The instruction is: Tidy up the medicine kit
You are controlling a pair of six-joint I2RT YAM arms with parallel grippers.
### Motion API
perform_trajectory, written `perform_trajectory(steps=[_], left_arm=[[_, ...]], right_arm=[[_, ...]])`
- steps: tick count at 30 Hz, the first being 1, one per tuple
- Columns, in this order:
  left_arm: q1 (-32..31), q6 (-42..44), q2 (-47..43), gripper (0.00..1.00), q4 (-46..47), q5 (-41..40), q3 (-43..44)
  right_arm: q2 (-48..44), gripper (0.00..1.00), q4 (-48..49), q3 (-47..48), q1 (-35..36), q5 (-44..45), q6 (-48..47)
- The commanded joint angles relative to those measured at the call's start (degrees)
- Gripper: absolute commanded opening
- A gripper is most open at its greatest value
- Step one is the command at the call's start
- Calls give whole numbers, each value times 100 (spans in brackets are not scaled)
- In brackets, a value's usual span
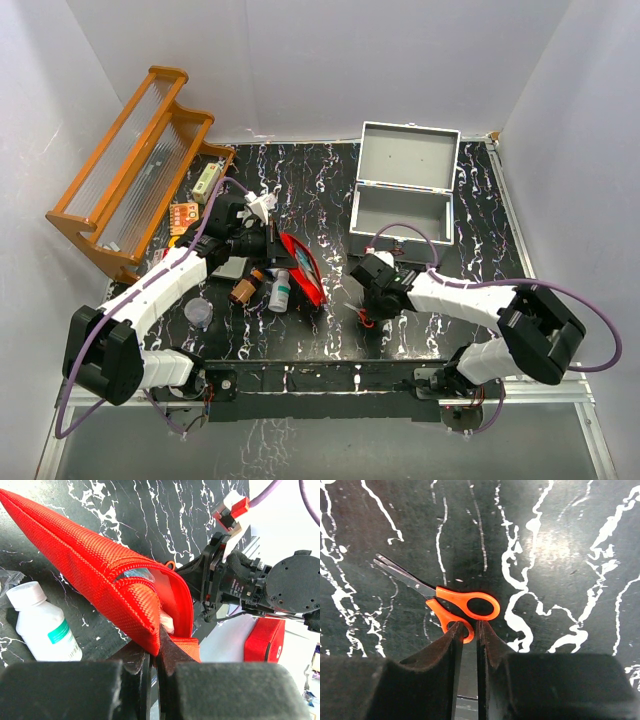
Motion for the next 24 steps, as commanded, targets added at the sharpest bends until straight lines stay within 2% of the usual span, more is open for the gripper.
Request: perform_trajectory(steps=[1,7,11,19,24], left_arm=[[-21,-32,-331,0,18,74,-9],[-22,-40,-322,0,1,43,21],[-21,-31,-331,0,-29,26,49],[-21,-20,-341,0,-53,-12,47],[-21,-31,-301,0,-61,5,84]], right_arm=[[211,16,288,-5,154,-209,343],[197,16,208,241,235,-307,904],[-37,21,91,413,235,-135,1095],[23,24,240,522,233,305,21],[301,25,678,508,233,-58,-540]])
